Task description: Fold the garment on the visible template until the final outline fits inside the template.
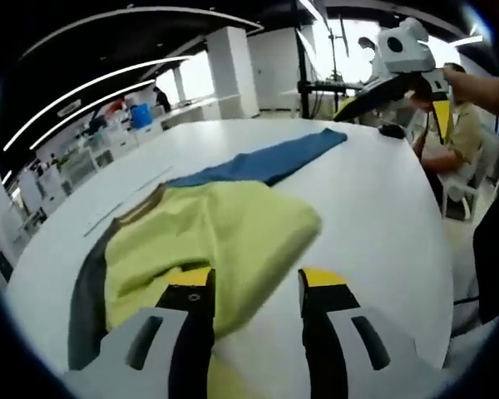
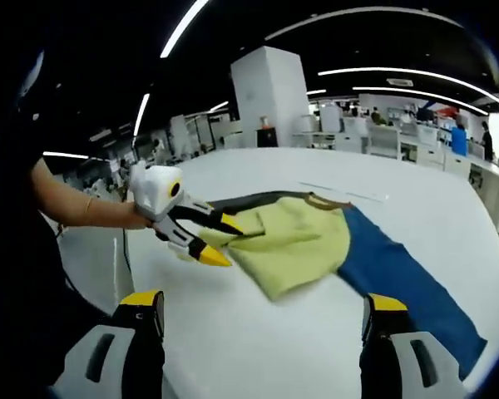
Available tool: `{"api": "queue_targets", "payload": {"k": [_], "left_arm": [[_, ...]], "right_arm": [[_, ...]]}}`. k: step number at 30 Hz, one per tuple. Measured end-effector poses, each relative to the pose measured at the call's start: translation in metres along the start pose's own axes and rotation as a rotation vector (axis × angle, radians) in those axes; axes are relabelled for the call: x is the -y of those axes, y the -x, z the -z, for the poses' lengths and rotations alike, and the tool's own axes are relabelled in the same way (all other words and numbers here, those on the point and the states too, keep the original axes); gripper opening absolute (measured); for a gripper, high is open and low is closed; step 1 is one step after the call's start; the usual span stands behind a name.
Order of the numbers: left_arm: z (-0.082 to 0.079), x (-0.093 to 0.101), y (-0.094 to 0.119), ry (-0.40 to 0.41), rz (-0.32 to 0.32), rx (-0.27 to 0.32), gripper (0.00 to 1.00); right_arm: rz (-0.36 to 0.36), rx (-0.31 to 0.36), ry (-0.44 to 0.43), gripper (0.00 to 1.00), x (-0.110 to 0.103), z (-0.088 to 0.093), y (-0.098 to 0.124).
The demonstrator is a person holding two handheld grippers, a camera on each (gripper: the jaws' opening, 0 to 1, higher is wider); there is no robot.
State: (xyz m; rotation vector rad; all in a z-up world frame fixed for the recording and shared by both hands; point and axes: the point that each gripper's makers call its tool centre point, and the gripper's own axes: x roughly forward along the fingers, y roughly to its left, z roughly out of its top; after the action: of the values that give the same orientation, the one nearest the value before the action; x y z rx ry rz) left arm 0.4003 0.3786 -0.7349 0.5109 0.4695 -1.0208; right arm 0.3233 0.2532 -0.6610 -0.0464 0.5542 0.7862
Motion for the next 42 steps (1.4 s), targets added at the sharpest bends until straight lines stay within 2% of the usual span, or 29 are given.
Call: {"api": "queue_targets", "payload": {"k": [4,10,13,19,24,26,29,31,33,34,36,42], "left_arm": [[0.004,0.004,-0.009,-0.005,0.021,-0.019,0.26],[0.012,0.005,-0.023,-0.082,0.024,-0.074,0.20],[0.011,0.004,-0.027,-0.072,0.026,-0.070,0.15],[0.011,-0.004,-0.027,-0.071,0.021,-0.076,0.04],[-0.002,-0.013,-0.020,-0.025,0.041,-0.049,0.00],[-0.009,-0.018,-0.016,0.030,0.048,-0.028,0.00],[-0.016,-0.030,-0.010,0.064,0.064,-0.025,0.00],[-0.020,-0.033,-0.009,0.114,0.087,-0.014,0.00],[-0.024,-0.038,-0.008,0.232,0.124,-0.007,0.00],[-0.025,-0.040,-0.008,0.265,0.133,-0.007,0.00],[-0.028,-0.052,-0.007,0.321,0.124,0.012,0.00],[-0.034,-0.076,-0.005,0.357,0.086,0.053,0.00]], "right_arm": [[0.000,-0.010,0.013,0.99,-0.001,0.003,-0.001],[0.007,-0.012,0.011,0.99,0.000,0.006,-0.003],[0.003,-0.026,0.012,0.99,-0.003,0.009,-0.004],[0.006,-0.014,0.013,0.99,-0.005,0.006,-0.005],[0.002,-0.023,0.024,0.99,-0.005,0.008,-0.005],[0.005,-0.021,0.026,0.99,-0.004,0.007,-0.005],[0.007,-0.019,0.023,0.98,-0.003,0.007,-0.005],[0.009,-0.017,0.022,0.98,-0.002,0.007,-0.006],[0.006,-0.015,0.017,0.97,-0.002,0.007,-0.008],[0.005,-0.015,0.015,0.97,-0.002,0.007,-0.009],[0.007,-0.017,0.012,0.97,-0.002,0.008,-0.010],[0.011,-0.021,0.002,0.96,-0.001,0.009,-0.010]]}}
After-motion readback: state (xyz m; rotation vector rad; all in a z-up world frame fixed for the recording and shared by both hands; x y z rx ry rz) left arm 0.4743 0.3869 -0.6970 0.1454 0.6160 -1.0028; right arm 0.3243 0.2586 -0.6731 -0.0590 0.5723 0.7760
